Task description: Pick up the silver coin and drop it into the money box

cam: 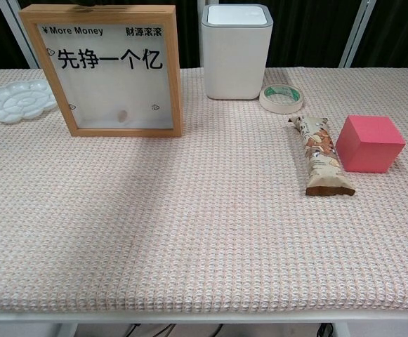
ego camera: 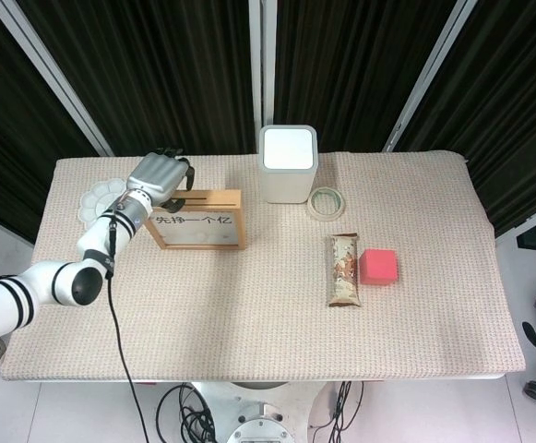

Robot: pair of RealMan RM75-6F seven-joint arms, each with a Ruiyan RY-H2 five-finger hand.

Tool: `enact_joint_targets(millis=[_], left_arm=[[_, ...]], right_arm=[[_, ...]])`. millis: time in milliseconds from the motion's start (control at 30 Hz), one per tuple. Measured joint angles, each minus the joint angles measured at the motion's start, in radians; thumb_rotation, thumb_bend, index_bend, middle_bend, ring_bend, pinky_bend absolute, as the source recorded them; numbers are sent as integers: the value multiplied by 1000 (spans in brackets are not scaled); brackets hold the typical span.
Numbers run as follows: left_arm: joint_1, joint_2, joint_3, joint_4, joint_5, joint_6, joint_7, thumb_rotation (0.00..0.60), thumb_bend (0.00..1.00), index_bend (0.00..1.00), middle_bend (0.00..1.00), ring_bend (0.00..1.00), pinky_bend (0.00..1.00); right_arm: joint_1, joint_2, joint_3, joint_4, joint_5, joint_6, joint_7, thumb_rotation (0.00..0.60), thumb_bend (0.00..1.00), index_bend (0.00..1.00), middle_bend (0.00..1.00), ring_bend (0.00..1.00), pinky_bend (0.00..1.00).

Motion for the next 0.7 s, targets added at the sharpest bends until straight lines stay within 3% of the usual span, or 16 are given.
enact_joint_targets(millis=[333, 533, 700], left_arm=[[45, 48, -57, -68, 65, 84, -69, 600, 359, 252, 209, 0, 0], [161, 128, -97, -229, 215, 312, -117, 600, 278, 241, 199, 0, 0], [347, 193, -66, -361, 476, 614, -98, 600, 242, 232, 184, 0, 0]], right_arm=[[3, 10, 3, -12, 1, -1, -8, 600, 213, 0, 0, 0, 0], [3, 16, 6, -18, 0, 3, -3, 600, 213, 0, 0, 0, 0], [6, 13, 2, -19, -10, 1, -9, 600, 212, 0, 0, 0, 0]])
